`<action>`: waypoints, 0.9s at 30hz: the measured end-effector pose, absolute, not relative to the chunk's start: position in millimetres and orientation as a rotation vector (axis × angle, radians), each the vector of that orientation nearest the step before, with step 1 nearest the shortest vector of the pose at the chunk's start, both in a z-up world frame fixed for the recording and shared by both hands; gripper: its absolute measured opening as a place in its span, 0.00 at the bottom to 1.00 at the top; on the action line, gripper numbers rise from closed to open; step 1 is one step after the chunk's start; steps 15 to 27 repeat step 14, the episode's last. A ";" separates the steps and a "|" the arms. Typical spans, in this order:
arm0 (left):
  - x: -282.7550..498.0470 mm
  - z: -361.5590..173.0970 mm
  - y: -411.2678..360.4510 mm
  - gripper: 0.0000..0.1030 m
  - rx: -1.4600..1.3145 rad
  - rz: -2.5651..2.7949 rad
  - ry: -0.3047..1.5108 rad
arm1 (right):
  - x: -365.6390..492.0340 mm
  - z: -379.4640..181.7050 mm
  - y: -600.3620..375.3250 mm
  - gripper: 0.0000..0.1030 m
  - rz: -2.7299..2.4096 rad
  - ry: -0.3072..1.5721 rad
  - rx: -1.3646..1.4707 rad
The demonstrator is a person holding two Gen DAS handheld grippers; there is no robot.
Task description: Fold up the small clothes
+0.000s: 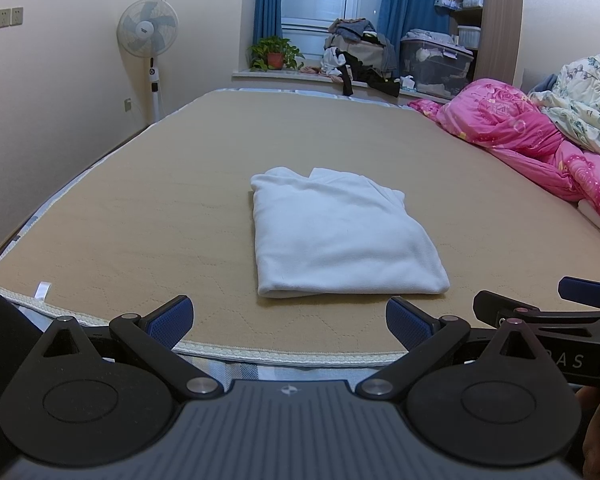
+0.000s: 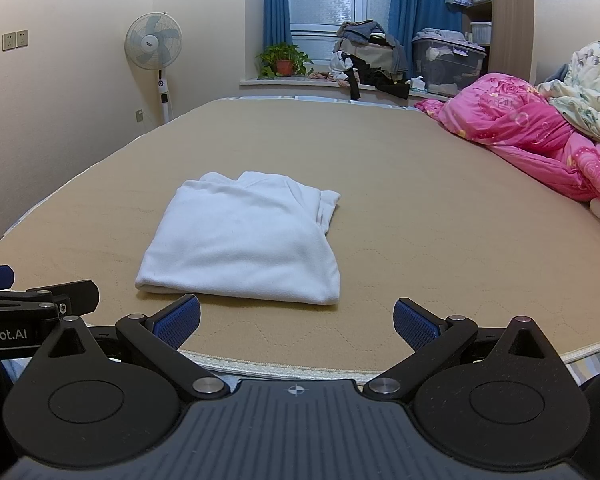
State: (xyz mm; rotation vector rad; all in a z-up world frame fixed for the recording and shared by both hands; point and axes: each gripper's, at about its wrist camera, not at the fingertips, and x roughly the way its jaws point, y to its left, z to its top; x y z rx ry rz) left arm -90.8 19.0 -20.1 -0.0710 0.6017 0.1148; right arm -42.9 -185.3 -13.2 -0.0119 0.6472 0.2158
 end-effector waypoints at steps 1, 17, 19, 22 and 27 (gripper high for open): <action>-90.8 -20.1 19.0 1.00 -0.071 0.115 0.602 | -42.9 -13.2 -185.2 0.99 0.216 0.647 -0.012; -90.4 -20.5 19.4 1.00 -0.069 0.112 0.600 | -43.0 -12.8 -186.0 0.99 0.216 0.647 -0.013; -90.4 -20.5 19.4 1.00 -0.069 0.112 0.600 | -43.0 -12.8 -186.0 0.99 0.216 0.647 -0.013; -90.4 -20.5 19.4 1.00 -0.069 0.112 0.600 | -43.0 -12.8 -186.0 0.99 0.216 0.647 -0.013; -90.4 -20.5 19.4 1.00 -0.069 0.112 0.600 | -43.0 -12.8 -186.0 0.99 0.216 0.647 -0.013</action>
